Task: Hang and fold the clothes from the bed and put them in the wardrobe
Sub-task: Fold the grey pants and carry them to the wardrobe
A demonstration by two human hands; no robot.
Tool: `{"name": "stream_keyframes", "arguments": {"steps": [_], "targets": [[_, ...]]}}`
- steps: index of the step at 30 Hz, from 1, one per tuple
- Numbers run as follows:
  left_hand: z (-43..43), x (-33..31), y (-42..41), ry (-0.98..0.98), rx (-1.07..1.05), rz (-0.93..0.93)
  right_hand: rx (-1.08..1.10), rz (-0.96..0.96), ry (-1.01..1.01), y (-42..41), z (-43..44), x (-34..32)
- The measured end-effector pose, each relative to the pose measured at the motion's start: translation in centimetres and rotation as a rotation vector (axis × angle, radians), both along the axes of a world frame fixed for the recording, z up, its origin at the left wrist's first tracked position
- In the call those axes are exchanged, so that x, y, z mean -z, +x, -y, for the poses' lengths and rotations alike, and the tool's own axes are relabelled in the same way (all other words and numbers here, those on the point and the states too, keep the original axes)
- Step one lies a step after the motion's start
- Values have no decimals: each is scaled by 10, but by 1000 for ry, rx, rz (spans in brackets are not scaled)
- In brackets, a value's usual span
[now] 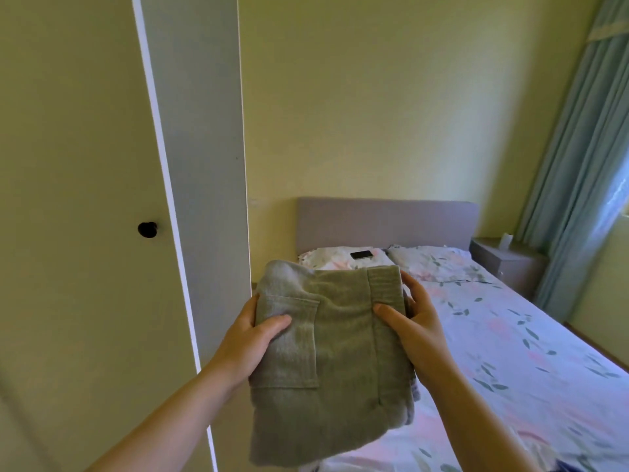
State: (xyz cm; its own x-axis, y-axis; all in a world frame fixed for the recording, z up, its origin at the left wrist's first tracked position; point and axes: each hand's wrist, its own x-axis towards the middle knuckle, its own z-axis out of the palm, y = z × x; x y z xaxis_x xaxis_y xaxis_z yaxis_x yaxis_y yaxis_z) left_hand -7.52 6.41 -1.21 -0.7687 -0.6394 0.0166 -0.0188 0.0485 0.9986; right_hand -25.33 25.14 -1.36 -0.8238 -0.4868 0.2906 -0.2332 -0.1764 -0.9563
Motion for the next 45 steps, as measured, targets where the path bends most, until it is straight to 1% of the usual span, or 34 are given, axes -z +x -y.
{"name": "stream_keyframes", "arguments": {"steps": [4,12,16,21,26,30,33,40,45], "targets": [[36,1,-33,-6,34,-16,47,-25,2,-23,32,3],[115,-7,-106,47,32,-137,148,-132,-14,-75,115,-16],[145,-3,-141,136,76,-144,192,-130,17,-105,141,-12],[180,-3,-202,167,79,-176,221,-146,13,-161,177,-12],[227,4,-263,187,-12,-167,123,-102,4,-230,235,0],[274,-16,-308,182,-70,-190,32,-85,-20,-290,290,-13],[309,-31,-337,136,-89,-179,-41,-104,-14,-328,333,-26],[378,-40,-388,123,-215,-211,-146,-154,-26,-398,418,-47],[440,-57,-403,54,-286,-260,-257,-188,-59,-427,494,-67]]}}
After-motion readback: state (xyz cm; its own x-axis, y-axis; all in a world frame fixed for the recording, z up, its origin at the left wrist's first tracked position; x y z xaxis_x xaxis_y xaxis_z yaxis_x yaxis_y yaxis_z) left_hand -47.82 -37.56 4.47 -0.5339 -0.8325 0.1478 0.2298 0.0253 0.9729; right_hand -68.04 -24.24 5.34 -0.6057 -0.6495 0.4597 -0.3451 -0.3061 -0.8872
